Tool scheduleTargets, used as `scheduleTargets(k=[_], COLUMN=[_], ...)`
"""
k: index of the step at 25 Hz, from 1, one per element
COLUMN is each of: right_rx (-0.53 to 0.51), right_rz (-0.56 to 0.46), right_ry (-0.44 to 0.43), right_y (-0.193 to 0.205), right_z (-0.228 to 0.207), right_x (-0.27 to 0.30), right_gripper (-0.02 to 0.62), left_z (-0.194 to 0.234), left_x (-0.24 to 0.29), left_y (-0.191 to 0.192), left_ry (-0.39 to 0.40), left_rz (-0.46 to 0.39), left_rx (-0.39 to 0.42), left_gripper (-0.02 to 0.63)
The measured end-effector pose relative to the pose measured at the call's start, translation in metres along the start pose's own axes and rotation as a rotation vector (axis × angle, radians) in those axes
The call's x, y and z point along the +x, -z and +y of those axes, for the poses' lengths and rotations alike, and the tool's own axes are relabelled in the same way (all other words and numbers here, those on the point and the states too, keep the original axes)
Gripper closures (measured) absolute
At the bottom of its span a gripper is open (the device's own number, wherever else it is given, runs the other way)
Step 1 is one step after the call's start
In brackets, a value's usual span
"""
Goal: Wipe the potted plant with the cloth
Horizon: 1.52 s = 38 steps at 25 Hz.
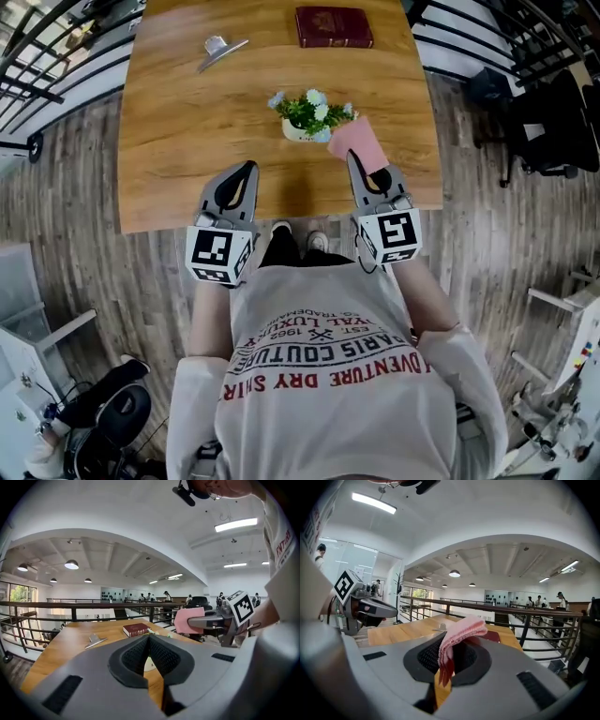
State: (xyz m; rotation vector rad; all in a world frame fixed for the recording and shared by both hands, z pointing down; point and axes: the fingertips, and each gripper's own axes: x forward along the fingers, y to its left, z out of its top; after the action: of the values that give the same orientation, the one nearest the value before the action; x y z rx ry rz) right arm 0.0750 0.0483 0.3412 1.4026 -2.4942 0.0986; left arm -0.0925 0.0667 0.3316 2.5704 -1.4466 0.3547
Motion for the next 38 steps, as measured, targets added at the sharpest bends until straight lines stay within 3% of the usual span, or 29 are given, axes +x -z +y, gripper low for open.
scheduleTargets(k=[7, 12, 16, 18, 21, 27, 32, 38], right_rx=[0.024, 0.034, 0.042, 0.037, 0.036, 0.047, -0.043, -0.181], right_rz=[0.148, 0.272, 0.333, 0.355, 0.383, 0.417, 0.414, 0.419], right_ry=[0.182, 0.197, 0.150, 0.120, 0.079, -0.021, -0.152, -0.279], right_y=[0.036, 0.078, 0.108, 0.120, 0.137, 0.155, 0.161, 0.169], right_z=[-0.060, -0.088, -0.094, -0.093, -0.093, -0.081, -0.063, -0.046], right_x=[0.031, 0.058, 0.082, 0.088, 0.097, 0.121, 0.130, 0.127], right_gripper=[0.559, 0.560, 0.560, 0.559, 0.560, 0.559, 0.559, 0.558], left_z=[0.017, 0.015, 0.006, -0.003, -0.014, -0.010, -0.015, -0.014], left_x=[0.061, 0.106, 0.131, 0.136, 0.147, 0.166, 0.167, 0.167], left_y=[0.019, 0.046, 0.082, 0.089, 0.090, 0.098, 0.107, 0.108], left_ry=[0.139, 0.204, 0.249, 0.265, 0.275, 0.255, 0.254, 0.238], left_rz=[0.088, 0.175, 0.300, 0.327, 0.335, 0.354, 0.367, 0.337], left_rx=[0.005, 0.025, -0.019, -0.003, 0.036, 0.016, 0.033, -0.012], left_gripper=[0.590, 0.590, 0.588, 0.588, 0.588, 0.589, 0.588, 0.589])
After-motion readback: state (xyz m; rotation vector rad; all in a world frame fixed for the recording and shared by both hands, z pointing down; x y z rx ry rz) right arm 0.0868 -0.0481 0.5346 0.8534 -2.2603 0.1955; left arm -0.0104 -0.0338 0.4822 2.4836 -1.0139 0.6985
